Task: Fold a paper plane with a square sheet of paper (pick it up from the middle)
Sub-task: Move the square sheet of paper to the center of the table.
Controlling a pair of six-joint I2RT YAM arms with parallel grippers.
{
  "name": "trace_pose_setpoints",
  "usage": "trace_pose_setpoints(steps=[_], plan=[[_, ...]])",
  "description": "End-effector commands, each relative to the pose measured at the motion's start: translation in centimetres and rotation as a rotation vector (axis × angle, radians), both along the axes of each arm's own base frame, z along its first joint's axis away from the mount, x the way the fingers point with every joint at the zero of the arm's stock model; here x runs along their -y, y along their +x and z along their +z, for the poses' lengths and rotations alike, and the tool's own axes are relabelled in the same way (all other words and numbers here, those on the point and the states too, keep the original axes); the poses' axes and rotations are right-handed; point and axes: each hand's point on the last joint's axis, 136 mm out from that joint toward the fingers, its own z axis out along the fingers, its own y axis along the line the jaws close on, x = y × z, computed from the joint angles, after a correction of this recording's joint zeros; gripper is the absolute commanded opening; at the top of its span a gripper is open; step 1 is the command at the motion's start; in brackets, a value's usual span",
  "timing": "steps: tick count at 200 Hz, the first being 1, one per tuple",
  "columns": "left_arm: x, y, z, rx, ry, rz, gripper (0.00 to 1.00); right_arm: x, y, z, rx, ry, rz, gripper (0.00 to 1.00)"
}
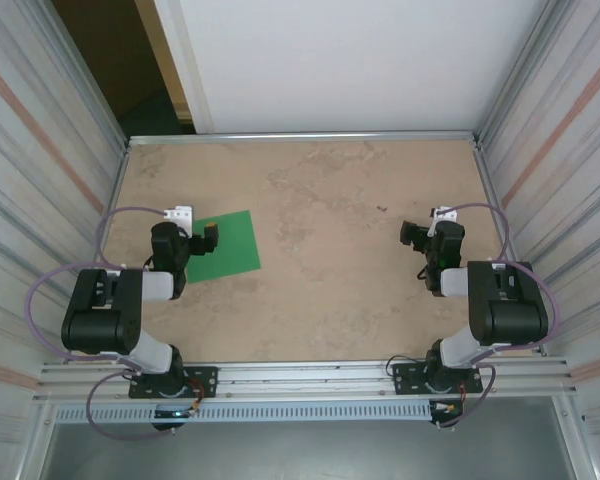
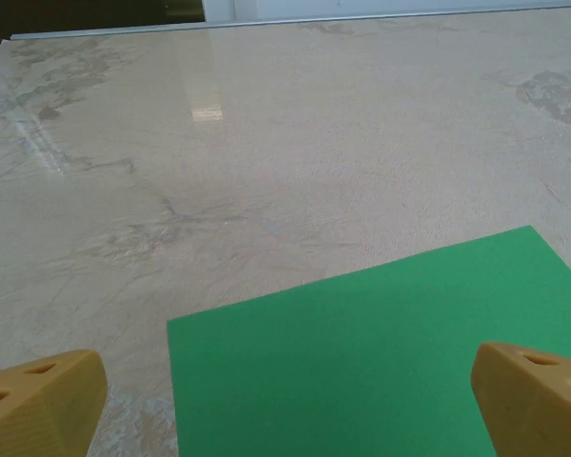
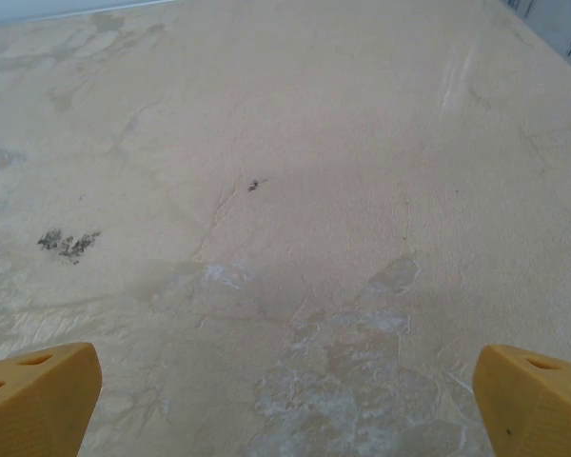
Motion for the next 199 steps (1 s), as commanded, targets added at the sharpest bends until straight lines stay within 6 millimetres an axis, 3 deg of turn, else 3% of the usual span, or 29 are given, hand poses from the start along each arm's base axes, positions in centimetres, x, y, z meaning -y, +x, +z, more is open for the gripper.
trace_pose_setpoints(steps=[1, 148, 174, 199], plan=[[-0.2, 0.4, 0.6, 0.023, 0.017, 0.006, 0.99, -0.1, 0.8, 1.0, 0.035, -0.013, 0.012, 0.99], [-0.2, 0.3, 0.6, 0.023, 0.011, 0.002, 0.99, -0.1, 0.7, 1.0, 0.036, -0.012, 0.014, 0.99], [-0.2, 0.1, 1.5, 0.045, 0.015, 0.007, 0.99, 0.4, 0.6, 2.5, 0.031, -0.03, -0.027, 0.99], [-0.6, -0.8, 3.5, 0.072, 0.028, 0.04, 0.99, 0.3, 0.3, 5.6, 0.036, -0.033, -0.022, 0.99]])
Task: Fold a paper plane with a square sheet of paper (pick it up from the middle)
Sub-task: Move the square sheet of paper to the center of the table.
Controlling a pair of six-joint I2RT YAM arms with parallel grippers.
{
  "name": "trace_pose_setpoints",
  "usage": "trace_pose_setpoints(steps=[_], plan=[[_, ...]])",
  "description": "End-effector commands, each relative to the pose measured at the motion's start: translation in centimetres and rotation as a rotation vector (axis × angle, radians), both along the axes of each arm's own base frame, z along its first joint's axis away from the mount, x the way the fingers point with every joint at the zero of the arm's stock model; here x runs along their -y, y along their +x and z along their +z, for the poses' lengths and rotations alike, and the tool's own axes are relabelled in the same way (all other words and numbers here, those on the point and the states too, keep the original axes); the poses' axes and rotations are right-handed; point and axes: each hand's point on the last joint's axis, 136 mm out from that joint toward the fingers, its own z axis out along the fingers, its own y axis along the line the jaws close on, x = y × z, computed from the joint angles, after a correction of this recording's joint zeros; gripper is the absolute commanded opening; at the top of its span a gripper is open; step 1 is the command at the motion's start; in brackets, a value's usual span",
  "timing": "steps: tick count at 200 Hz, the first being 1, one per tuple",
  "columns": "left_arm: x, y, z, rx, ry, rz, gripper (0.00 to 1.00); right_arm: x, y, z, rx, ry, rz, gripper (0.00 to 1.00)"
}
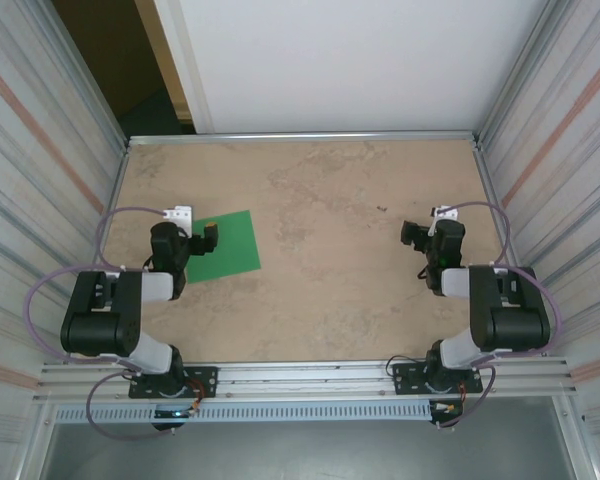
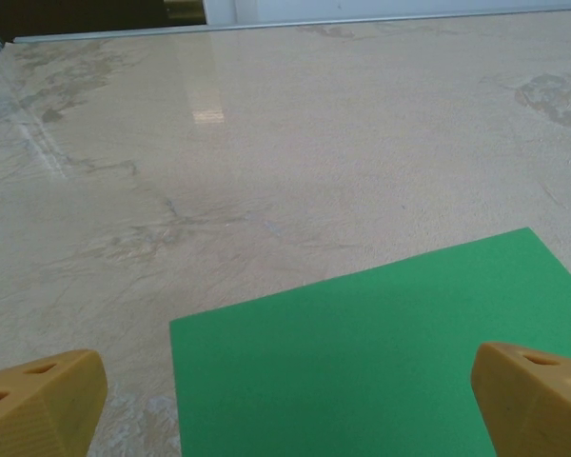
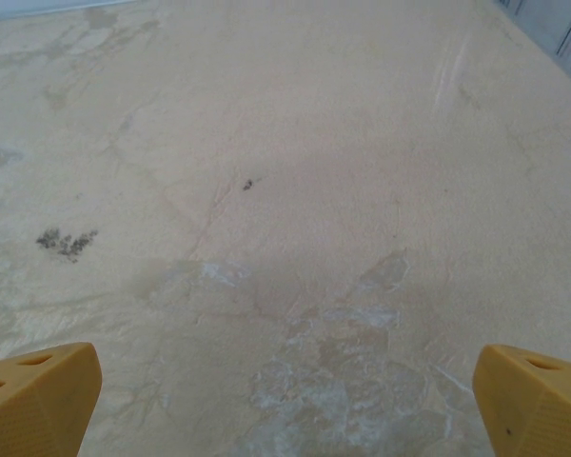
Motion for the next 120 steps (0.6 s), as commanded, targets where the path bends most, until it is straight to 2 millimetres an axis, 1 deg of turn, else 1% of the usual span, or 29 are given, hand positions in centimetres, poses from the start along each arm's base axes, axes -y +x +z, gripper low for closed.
trace_pose_setpoints(steps=[1, 19, 22, 30, 31, 33, 39, 44, 46, 55, 59, 63, 73, 80, 83, 89, 99, 110, 120], plan=[[-0.5, -0.6, 2.9, 0.061, 0.025, 0.034, 0.99, 0.2, 0.5, 4.4, 0.048, -0.024, -0.012, 0.99], [-0.7, -1.2, 4.8, 0.047, 0.016, 0.071, 0.99, 0.0, 0.7, 7.0, 0.067, 0.009, -0.025, 0.99], [-0.7, -1.3, 5.2, 0.043, 0.004, 0.08, 0.99, 0.1, 0.6, 7.1, 0.052, 0.019, -0.037, 0.99], [-0.6, -1.5, 6.4, 0.039, -0.038, 0.093, 0.99, 0.6, 0.8, 8.3, 0.028, 0.064, -0.099, 0.99], [-0.6, -1.5, 6.5, 0.037, -0.044, 0.095, 0.99, 0.6, 0.7, 8.1, 0.016, 0.071, -0.108, 0.99], [-0.6, -1.6, 6.7, 0.035, -0.057, 0.099, 0.99, 0.7, 0.8, 8.5, 0.011, 0.088, -0.125, 0.99], [-0.5, -1.8, 7.4, 0.032, -0.108, 0.116, 0.99, 0.9, 0.9, 8.9, -0.028, 0.133, -0.166, 0.99], [-0.5, -2.0, 7.9, 0.025, -0.152, 0.13, 0.99, 0.9, 0.9, 8.8, -0.068, 0.167, -0.188, 0.99], [-0.5, -2.0, 8.1, 0.023, -0.175, 0.139, 0.99, 0.8, 1.2, 9.2, -0.071, 0.183, -0.192, 0.99], [-0.5, -2.2, 8.9, -0.001, -0.284, 0.187, 0.99, 0.2, 1.5, 9.3, -0.129, 0.247, -0.194, 0.99], [-0.4, -2.4, 9.0, -0.025, -0.33, 0.208, 0.99, -0.3, 1.6, 8.9, -0.158, 0.276, -0.187, 0.99], [-0.2, -2.4, 9.2, -0.047, -0.379, 0.213, 0.99, -0.6, 1.9, 9.2, -0.169, 0.297, -0.183, 0.99], [1.2, -2.5, 8.8, -0.14, -0.505, 0.161, 0.99, -1.8, 2.6, 8.9, -0.238, 0.366, -0.158, 0.99], [2.5, -2.0, 8.9, -0.167, -0.601, 0.095, 0.99, -2.7, 3.1, 8.8, -0.286, 0.411, -0.139, 0.99], [3.0, -1.8, 8.7, -0.188, -0.636, 0.072, 0.99, -3.0, 3.4, 8.7, -0.304, 0.426, -0.132, 0.99], [4.0, -1.5, 8.2, -0.228, -0.693, 0.034, 0.99, -3.8, 3.8, 8.3, -0.349, 0.453, -0.113, 0.99], [5.5, -1.1, 7.6, -0.299, -0.747, -0.023, 0.99, -5.2, 4.6, 8.2, -0.397, 0.493, -0.075, 0.99], [6.5, -0.6, 6.4, -0.37, -0.788, -0.048, 0.99, -6.7, 5.2, 7.7, -0.443, 0.53, -0.044, 0.99], [6.7, -0.4, 5.1, -0.43, -0.82, -0.027, 0.99, -8.4, 5.5, 7.4, -0.468, 0.563, 0.002, 0.99]])
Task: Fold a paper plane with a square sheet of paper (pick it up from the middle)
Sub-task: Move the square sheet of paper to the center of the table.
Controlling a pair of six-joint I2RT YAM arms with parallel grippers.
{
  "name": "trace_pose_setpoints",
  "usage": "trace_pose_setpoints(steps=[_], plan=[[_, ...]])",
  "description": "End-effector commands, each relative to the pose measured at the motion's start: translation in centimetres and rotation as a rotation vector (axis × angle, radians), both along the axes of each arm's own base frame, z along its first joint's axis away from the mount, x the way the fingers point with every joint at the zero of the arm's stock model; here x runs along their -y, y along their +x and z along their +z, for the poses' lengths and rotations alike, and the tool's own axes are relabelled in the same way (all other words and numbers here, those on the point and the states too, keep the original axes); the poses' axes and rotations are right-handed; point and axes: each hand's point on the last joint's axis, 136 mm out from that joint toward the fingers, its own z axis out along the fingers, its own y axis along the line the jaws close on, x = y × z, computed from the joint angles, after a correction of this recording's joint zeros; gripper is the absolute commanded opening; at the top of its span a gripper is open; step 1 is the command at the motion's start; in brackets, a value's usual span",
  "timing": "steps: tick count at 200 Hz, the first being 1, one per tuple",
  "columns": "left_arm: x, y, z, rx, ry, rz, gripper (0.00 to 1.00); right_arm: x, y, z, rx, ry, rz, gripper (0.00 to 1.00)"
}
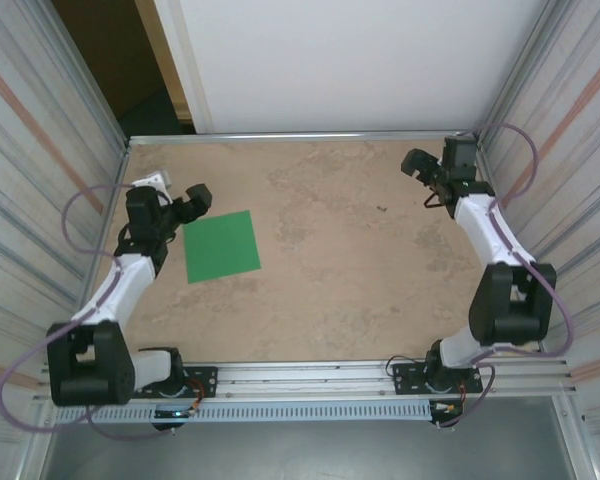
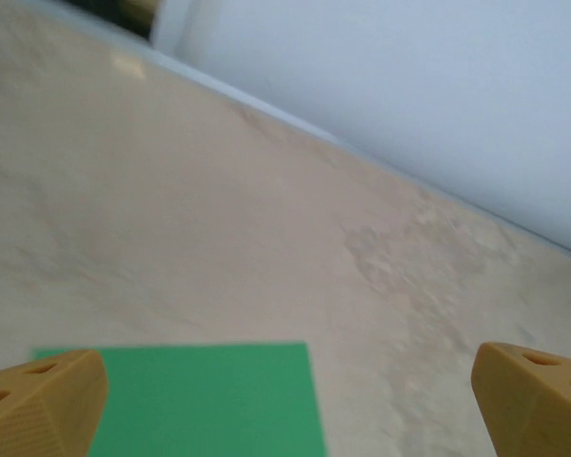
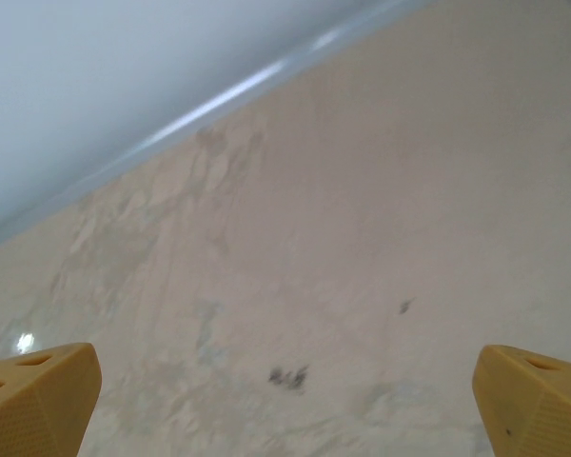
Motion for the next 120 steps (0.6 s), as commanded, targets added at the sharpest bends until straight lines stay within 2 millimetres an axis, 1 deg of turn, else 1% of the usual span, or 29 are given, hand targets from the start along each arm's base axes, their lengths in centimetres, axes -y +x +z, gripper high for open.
trace_pose_setpoints(steps=[1, 11, 29, 41, 55, 65, 95, 120], plan=[[3.6, -1.4, -4.4, -0.26, -0.242, -0.112, 0.99, -4.7, -2.5, -4.4, -0.246, 0.175, 0.095, 0.99], [3.7, -1.3, -5.8, -0.308, -0.242, -0.111, 0.99, -6.4, -2.4, -4.9, -0.26, 0.21, 0.133, 0.99], [2.7, -1.5, -8.0, -0.4, -0.2, -0.059, 0.99, -9.3, -2.5, -5.7, -0.28, 0.283, 0.196, 0.99], [2.2, -1.7, -9.2, -0.448, -0.171, -0.035, 0.99, -11.0, -2.7, -6.1, -0.287, 0.318, 0.239, 0.99], [1.9, -1.5, -9.9, -0.474, -0.149, -0.038, 0.99, -12.8, -3.1, -6.8, -0.304, 0.339, 0.28, 0.99], [1.8, -1.4, -10.6, -0.506, -0.135, -0.035, 0.99, -13.8, -3.4, -7.3, -0.324, 0.341, 0.296, 0.99], [2.2, -0.9, -12.5, -0.58, -0.137, -0.063, 0.97, -16.6, -3.9, -8.4, -0.372, 0.377, 0.337, 0.99], [2.4, -0.9, -13.5, -0.611, -0.142, -0.066, 0.97, -18.0, -4.2, -8.9, -0.386, 0.367, 0.359, 0.99]])
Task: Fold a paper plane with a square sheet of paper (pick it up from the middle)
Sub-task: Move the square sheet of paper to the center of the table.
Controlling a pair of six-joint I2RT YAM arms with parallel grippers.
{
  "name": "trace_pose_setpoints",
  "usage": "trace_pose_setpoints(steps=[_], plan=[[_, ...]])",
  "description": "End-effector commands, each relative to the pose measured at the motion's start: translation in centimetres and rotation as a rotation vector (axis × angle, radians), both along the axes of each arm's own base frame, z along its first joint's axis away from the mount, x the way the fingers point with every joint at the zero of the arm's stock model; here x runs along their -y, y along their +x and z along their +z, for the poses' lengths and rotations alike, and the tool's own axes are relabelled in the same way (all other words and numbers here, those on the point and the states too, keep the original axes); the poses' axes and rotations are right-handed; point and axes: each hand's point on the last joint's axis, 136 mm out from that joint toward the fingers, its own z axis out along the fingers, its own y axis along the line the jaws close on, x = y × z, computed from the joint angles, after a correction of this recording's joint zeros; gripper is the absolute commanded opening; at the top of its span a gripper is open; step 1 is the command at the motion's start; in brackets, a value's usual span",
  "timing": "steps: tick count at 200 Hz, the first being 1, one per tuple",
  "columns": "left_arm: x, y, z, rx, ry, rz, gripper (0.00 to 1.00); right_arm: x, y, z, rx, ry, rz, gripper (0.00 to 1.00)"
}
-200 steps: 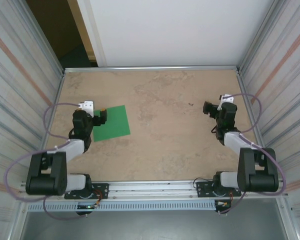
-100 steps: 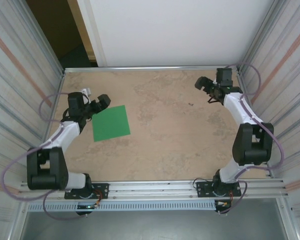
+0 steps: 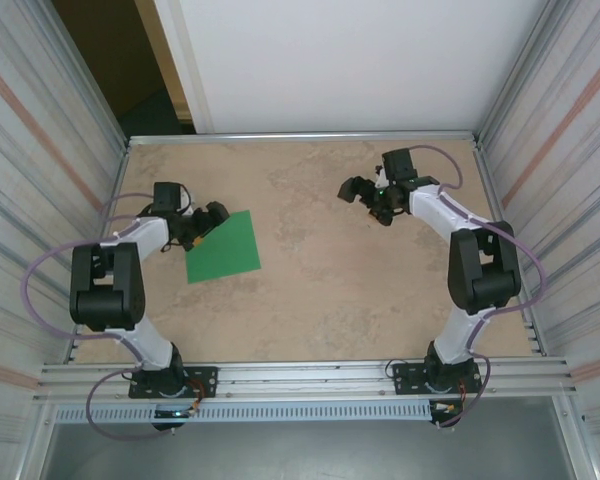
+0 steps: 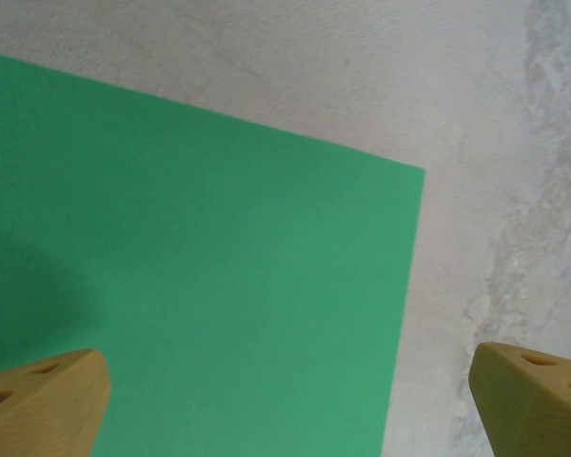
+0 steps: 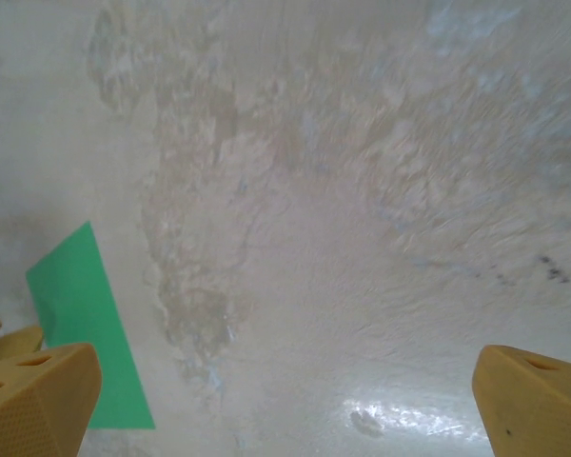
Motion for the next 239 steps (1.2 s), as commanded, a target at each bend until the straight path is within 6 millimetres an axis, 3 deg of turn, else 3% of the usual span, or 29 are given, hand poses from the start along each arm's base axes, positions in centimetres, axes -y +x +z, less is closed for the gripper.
trace_pose_setpoints(steps=[1, 28, 65, 102, 124, 149, 173, 187, 216, 239], plan=[[0.4, -0.7, -0.9, -0.056, -0.004, -0.026, 0.97, -1.6, -0.1, 0.1, -0.023, 0.037, 0.011, 0.99], [1.4, -1.4, -1.9, -0.094, 0.006, -0.056, 0.97, -2.5, -0.5, -0.3, -0.036, 0.03, 0.029, 0.99], [4.2, -3.5, -4.0, -0.171, 0.01, -0.109, 0.94, -2.1, -1.1, -0.9, -0.048, -0.012, 0.02, 0.99], [9.2, -6.0, -5.1, -0.242, -0.018, -0.175, 0.92, -2.1, -2.0, -1.0, -0.063, -0.014, 0.003, 1.0], [11.7, -7.8, -5.8, -0.343, -0.032, -0.129, 0.86, -2.0, -3.4, -1.9, -0.089, -0.033, -0.036, 0.99], [15.3, -8.6, -5.3, -0.367, -0.075, -0.133, 0.84, -3.1, -5.1, -2.2, -0.093, 0.004, -0.033, 0.96], [18.3, -8.7, -3.7, -0.354, -0.131, -0.176, 0.8, -5.4, -7.0, -2.0, -0.094, 0.017, 0.036, 0.86], [18.7, -8.3, -2.1, -0.325, -0.169, -0.192, 0.77, -6.8, -8.0, -2.1, -0.102, 0.022, 0.087, 0.78], [17.6, -7.5, 1.5, -0.217, -0.174, -0.253, 0.75, -8.8, -9.9, -3.0, -0.127, 0.003, 0.153, 0.68], [16.2, -8.3, 1.6, -0.196, -0.12, -0.306, 0.75, -9.8, -10.9, -3.8, -0.147, 0.0, 0.179, 0.62]])
